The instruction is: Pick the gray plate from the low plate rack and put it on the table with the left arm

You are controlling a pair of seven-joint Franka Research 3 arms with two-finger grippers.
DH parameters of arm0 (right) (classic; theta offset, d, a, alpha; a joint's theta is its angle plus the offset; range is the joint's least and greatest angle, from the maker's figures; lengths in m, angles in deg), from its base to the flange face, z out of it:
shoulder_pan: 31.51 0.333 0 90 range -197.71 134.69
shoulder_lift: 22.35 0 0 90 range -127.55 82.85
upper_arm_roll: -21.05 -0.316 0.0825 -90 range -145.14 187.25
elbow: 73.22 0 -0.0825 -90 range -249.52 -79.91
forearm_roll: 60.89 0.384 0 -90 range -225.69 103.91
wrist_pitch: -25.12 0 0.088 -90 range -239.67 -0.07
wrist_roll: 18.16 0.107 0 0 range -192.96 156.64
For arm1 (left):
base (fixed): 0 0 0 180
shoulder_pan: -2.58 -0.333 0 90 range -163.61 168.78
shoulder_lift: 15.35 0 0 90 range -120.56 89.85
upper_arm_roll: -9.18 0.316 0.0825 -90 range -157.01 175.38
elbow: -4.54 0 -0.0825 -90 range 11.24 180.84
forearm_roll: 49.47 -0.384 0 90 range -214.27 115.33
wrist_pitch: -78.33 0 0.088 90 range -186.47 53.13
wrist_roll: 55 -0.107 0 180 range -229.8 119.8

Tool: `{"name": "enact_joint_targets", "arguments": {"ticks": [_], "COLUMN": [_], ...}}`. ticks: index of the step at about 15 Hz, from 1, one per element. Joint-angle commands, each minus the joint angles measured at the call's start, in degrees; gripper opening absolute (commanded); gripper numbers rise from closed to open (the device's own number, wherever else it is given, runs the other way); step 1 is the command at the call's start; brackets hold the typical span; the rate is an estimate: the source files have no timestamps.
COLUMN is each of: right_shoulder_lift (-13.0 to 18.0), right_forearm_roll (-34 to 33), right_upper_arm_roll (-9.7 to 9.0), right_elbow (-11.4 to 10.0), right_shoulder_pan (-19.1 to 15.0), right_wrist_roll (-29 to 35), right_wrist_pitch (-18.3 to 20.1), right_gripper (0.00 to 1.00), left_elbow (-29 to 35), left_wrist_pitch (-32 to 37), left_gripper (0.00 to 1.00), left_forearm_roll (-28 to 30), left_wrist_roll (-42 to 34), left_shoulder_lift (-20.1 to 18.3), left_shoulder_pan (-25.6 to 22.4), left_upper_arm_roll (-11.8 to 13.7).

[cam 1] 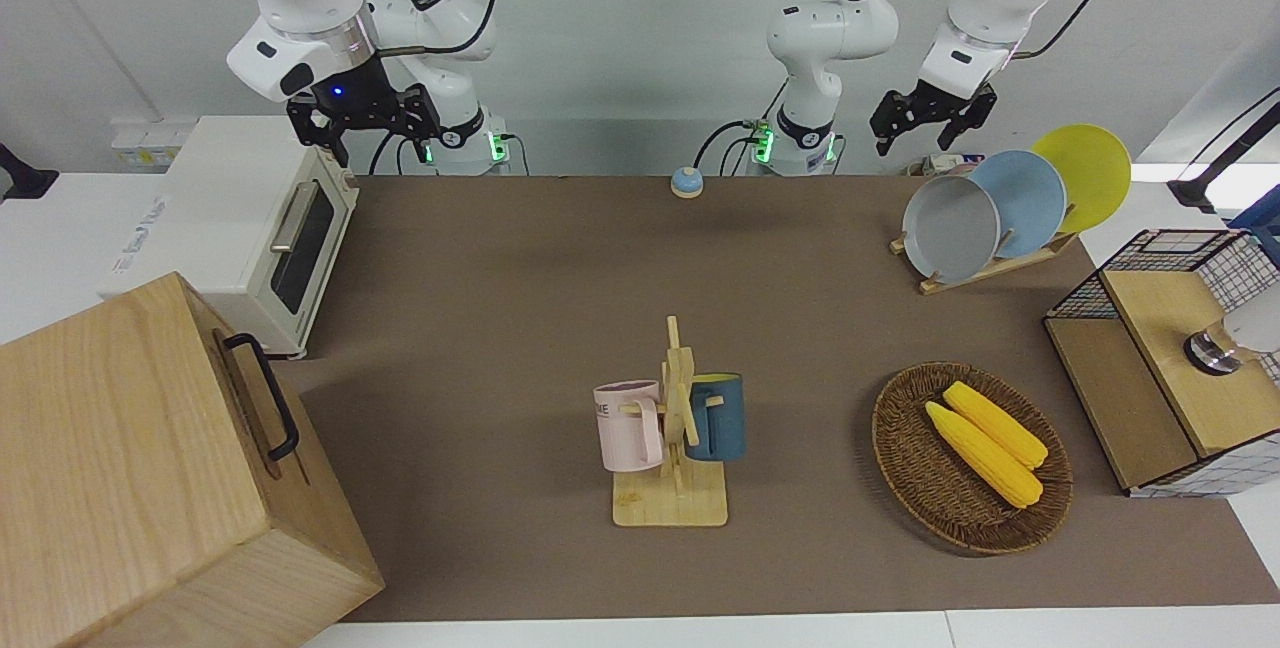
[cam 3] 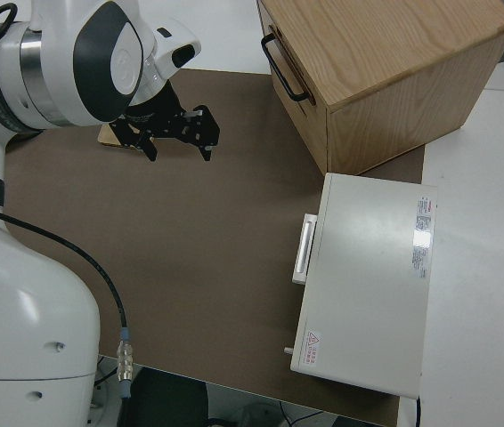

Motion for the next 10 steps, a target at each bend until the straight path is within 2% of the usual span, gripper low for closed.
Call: {"name": "enact_joint_targets", "arguments": {"ticks": [1, 6, 10], "right_shoulder_lift": [0.2, 0.12, 0.12], "right_forearm_roll": [-0.37, -0.37, -0.37], "right_upper_arm_roll": [-1.23, -1.14, -1.23], "right_elbow": [0.43, 0.43, 0.34], "right_shoulder_pan": [-1.37, -1.37, -1.37], "right_wrist_roll": [0.68, 0.68, 0.68], "right_wrist_pitch": [0.65, 0.65, 0.65], "right_gripper": [0.983, 0.983, 0.983], "left_elbow": [3.64, 7.24, 11.28], "left_wrist_pitch": [-3.38, -7.69, -11.74], "left_gripper": [0.99, 0.99, 0.99], "left_forearm_roll": [-2.77, -4.79, -6.45], "left_wrist_roll": [-0.71, -0.8, -0.89], "left_shoulder_lift": [-1.74, -1.74, -1.74], "left_shoulder_pan": [-1.12, -4.28, -4.99], "left_upper_arm_roll": [1.36, 1.45, 1.45]}}
